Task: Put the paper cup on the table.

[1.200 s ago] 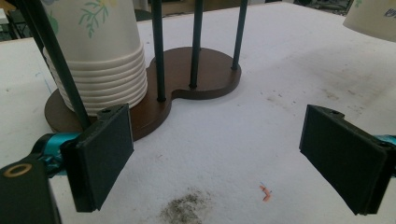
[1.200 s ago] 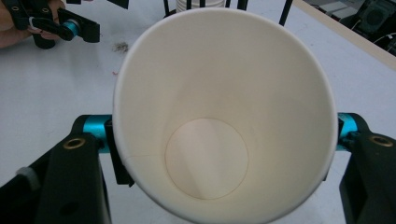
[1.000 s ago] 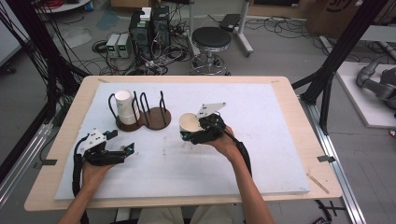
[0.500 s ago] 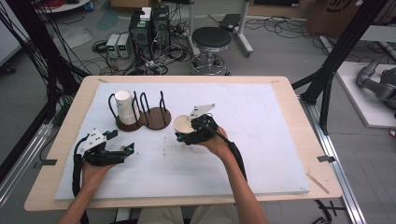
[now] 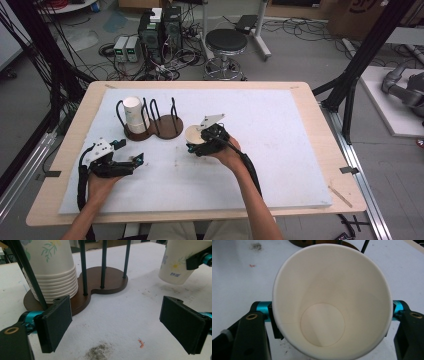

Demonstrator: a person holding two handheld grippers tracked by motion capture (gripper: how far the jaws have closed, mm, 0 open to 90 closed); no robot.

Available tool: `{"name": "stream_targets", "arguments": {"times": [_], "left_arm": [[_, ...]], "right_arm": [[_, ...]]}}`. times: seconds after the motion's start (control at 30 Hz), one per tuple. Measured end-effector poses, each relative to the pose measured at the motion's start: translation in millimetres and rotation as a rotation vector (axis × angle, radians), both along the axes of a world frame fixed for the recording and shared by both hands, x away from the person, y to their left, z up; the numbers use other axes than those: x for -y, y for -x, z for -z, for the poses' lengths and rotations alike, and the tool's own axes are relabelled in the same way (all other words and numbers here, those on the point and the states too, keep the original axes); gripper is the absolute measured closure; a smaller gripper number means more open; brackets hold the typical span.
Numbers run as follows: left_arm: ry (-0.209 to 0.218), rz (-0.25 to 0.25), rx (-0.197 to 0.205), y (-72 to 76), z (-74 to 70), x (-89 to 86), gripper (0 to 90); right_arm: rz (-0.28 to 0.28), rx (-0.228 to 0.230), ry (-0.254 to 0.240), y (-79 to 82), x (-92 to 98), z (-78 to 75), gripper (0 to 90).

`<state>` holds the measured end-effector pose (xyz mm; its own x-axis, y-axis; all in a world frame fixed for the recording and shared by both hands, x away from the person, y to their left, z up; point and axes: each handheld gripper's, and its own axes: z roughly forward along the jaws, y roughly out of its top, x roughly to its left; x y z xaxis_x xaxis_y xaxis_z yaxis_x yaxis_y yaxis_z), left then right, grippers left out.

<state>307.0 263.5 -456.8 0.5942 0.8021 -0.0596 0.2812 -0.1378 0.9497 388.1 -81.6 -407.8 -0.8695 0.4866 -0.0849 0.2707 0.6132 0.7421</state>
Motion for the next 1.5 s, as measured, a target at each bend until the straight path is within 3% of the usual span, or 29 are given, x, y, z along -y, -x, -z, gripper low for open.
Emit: {"name": "stream_targets", "arguments": {"times": [0.27, 0.53, 0.83, 1.1, 1.5], "left_arm": [[0.004, 0.002, 0.003, 0.2, 0.0, -0.7, 10.7], [0.004, 0.001, 0.003, 0.2, 0.1, -0.6, 10.8], [0.005, 0.000, 0.005, 0.5, 0.1, -0.3, 10.7], [0.005, -0.001, 0.006, 0.6, 0.1, -0.4, 10.8], [0.003, -0.002, 0.005, 0.5, 0.2, -0.1, 10.8]], "right_arm": [[0.019, -0.029, 0.032, -3.4, -6.5, 15.3, 29.7], [0.020, -0.031, 0.024, -3.6, -5.7, 16.8, 28.7], [0.027, -0.073, 0.042, -5.3, -5.5, 21.6, 15.9], [0.024, -0.077, 0.022, -2.6, 1.3, 20.9, 14.7], [0.037, -0.075, -0.028, 9.8, 27.6, 18.0, 14.7]]}}
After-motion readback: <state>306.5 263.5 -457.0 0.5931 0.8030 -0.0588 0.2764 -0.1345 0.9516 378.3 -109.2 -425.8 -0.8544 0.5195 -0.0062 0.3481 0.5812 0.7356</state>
